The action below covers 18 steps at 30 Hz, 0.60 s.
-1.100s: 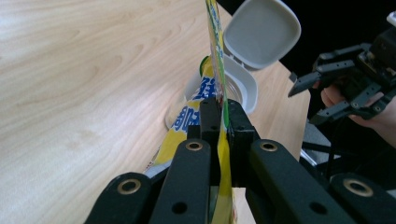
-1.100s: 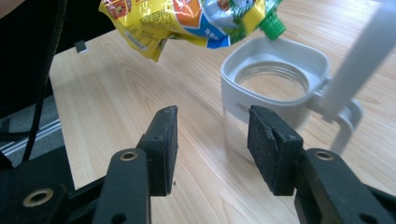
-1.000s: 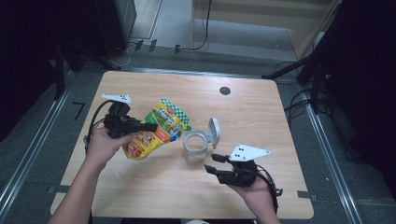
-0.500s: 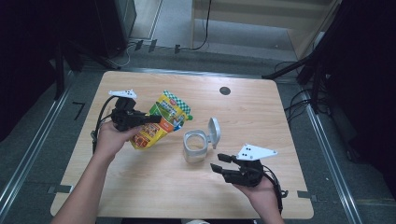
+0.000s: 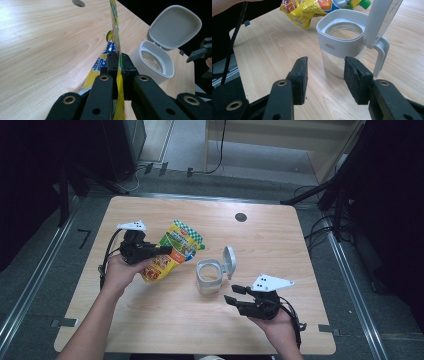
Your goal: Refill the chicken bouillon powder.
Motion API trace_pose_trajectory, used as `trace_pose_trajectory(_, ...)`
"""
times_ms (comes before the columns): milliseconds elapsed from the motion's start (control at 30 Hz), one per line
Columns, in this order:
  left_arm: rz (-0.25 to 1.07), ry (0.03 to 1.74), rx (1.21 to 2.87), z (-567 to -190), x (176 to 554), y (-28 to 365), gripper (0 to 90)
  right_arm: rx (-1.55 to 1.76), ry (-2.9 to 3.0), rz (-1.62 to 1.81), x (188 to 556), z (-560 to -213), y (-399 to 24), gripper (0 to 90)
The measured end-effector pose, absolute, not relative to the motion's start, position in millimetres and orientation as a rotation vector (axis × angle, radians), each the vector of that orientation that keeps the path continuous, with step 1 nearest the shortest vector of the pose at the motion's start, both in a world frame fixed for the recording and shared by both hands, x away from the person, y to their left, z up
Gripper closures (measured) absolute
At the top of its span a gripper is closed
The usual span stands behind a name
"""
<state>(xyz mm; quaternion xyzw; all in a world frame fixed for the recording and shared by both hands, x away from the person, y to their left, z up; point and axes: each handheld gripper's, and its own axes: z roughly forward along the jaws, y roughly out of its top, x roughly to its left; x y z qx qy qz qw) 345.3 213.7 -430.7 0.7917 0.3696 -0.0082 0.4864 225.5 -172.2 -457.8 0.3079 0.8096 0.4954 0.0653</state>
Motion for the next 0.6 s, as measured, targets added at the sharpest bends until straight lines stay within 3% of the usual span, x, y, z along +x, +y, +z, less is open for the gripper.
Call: trace_pose_trajectory(600, -0.024, 0.870, 1.922, -434.7, 340.3, 215.7, 87.0, 0.934, 2.445, 1.481, 226.5, -458.8, -171.7, 55.5)
